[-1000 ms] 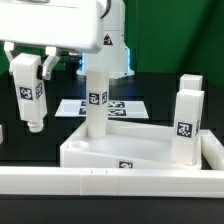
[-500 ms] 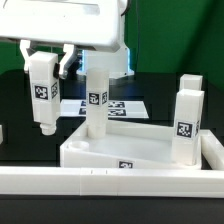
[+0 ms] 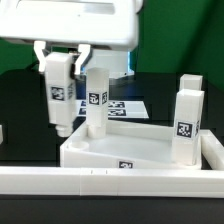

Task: Assemble desk

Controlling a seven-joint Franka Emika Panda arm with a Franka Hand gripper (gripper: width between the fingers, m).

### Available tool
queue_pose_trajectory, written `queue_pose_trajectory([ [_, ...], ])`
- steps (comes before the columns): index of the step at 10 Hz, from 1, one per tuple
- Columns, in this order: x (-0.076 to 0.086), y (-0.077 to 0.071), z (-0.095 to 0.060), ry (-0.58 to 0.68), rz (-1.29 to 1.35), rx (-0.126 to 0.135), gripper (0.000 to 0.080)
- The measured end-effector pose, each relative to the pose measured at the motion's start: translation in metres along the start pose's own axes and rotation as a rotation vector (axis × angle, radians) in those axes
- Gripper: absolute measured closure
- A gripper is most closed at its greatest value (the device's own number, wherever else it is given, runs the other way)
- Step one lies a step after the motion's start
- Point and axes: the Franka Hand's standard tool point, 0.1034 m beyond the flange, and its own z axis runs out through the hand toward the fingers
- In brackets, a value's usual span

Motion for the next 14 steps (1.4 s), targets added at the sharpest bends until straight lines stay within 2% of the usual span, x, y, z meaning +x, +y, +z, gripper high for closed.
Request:
queue_pose_trajectory([
  [1,-0.002,-0.003,0.001,-0.002,-0.004,0.000,0.0509],
  [2,-0.002,0.002,0.003,-0.005,-0.002,-0.005,0.0509],
  [4,-0.003,0.001,0.003,-0.005,-0.004,-0.005,0.0509],
  [6,-0.008,0.001,0.011,-0.003,-0.020,-0.017,0.0509],
  [14,-0.015,-0.003,0.019,-0.015,-0.031,-0.024,0.0509],
])
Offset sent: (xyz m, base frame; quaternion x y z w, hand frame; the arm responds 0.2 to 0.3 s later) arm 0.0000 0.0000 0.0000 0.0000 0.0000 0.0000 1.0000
